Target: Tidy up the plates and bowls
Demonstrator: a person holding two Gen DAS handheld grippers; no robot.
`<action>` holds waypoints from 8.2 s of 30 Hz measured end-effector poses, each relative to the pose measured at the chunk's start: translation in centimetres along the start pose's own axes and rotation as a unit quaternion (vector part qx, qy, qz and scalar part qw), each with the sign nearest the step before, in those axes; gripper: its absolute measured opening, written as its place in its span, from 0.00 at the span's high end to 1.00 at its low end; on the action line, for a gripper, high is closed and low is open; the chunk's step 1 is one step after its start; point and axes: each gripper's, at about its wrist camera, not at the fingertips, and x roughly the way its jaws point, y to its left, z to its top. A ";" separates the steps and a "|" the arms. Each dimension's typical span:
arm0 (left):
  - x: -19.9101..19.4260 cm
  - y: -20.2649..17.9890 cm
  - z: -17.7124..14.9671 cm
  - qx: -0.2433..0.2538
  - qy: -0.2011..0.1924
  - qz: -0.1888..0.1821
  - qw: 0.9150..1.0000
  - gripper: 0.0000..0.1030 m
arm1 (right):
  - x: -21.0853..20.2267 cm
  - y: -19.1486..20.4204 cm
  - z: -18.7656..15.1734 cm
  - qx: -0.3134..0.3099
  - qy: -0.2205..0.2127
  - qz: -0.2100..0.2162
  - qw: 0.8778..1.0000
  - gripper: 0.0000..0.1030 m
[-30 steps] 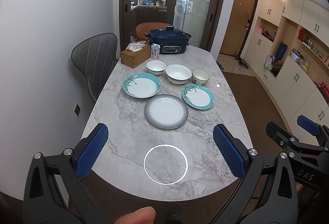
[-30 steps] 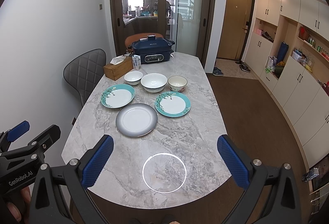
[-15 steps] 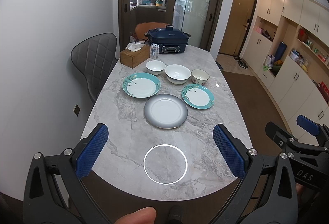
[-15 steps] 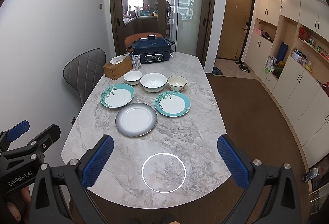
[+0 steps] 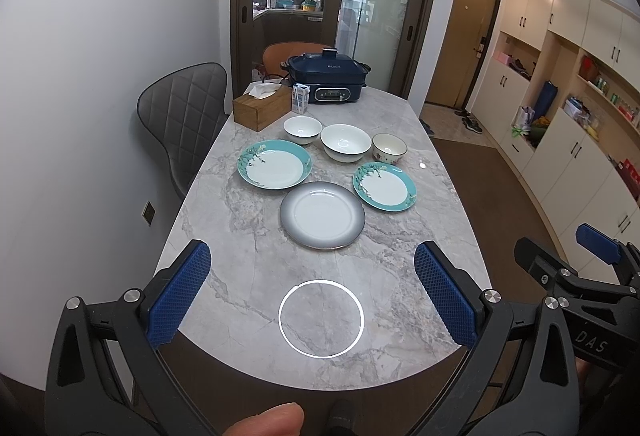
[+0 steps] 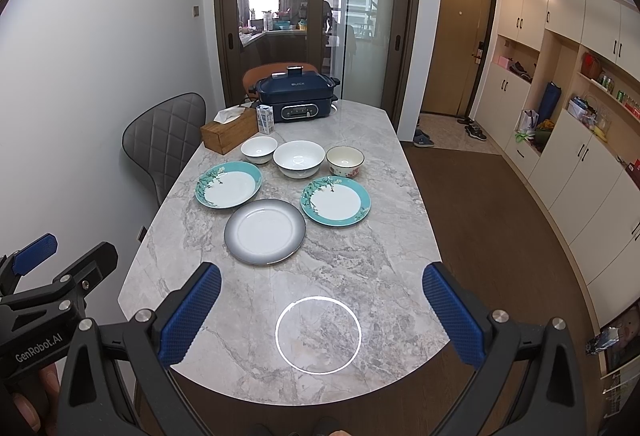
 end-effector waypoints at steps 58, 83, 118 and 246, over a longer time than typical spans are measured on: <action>30.5 9.9 -5.8 -0.110 0.166 -0.091 0.976 0.00 | 29.9 -4.6 -1.6 0.117 0.147 0.252 0.949 0.07; 54.7 9.6 -0.7 -0.034 0.316 -0.011 0.948 0.23 | 49.4 -4.6 -0.4 0.124 0.260 0.282 0.915 0.41; 55.8 7.7 -0.3 -0.034 0.330 -0.051 0.942 0.73 | 50.7 -3.7 1.0 0.071 0.273 0.249 0.927 0.81; 63.0 -7.0 7.4 0.087 0.260 -0.122 0.954 0.02 | 56.7 -23.6 5.3 0.207 0.184 0.366 0.889 0.11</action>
